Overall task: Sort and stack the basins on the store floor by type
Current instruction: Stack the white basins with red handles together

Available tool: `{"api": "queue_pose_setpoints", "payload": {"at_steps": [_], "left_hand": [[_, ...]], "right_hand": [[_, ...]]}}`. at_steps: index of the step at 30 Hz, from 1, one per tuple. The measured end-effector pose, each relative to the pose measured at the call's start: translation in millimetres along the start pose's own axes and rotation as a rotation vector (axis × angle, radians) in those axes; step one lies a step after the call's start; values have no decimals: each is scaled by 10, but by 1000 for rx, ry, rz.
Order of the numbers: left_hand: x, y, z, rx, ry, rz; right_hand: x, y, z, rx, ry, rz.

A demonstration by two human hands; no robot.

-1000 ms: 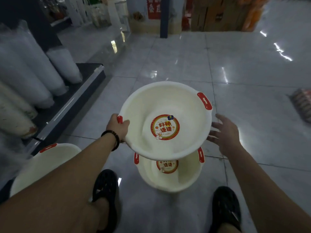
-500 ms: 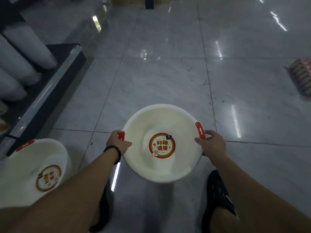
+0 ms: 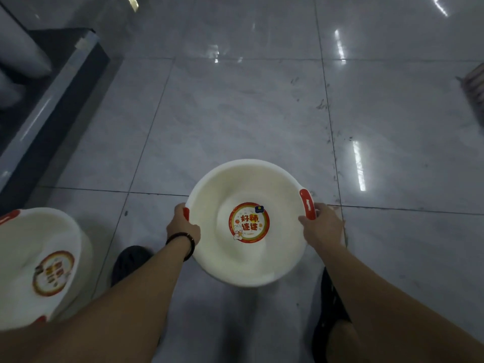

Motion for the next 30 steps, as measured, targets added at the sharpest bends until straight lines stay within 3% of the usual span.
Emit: {"api": "queue_pose_setpoints", "payload": {"at_steps": [7, 11, 13, 15, 17, 19, 20, 22, 26, 30], "left_hand": [[-4, 90, -26, 82, 38, -4], [-89, 37, -318, 194, 198, 33], [-239, -37, -578, 235, 350, 27], [-415, -171, -958, 300, 484, -10], [-566, -343, -1438, 392, 520, -47], [-624, -521, -1982, 402, 544, -44], [-603, -614, -2260, 370, 579, -32], [-455, -755, -2777, 230, 656, 19], [147, -821, -3481, -129, 500, 137], [607, -755, -3833, -160, 374, 107]], "right_hand": [[-129, 99, 123, -10, -51, 57], [52, 48, 189, -65, -110, 98], [223, -39, 298, -170, -199, 7], [556, -234, 488, -159, -192, -122], [1014, -481, 780, 54, -30, -184], [1538, -866, 1104, 426, 241, -89], [1769, -1096, 1277, 611, 351, -37], [2107, -1553, 1641, 826, 384, -48], [2264, -2302, 2416, 929, 308, -77], [2103, -2707, 3178, 969, 266, 118]]}}
Point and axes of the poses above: each hand's wrist, its own y-axis towards the middle knuckle, its own z-axis out of the palm, x = y × z, the point moved 1 cm from there along y, towards the middle knuckle, and after that the axes turned 2 degrees about x, right-handed, at the moved point
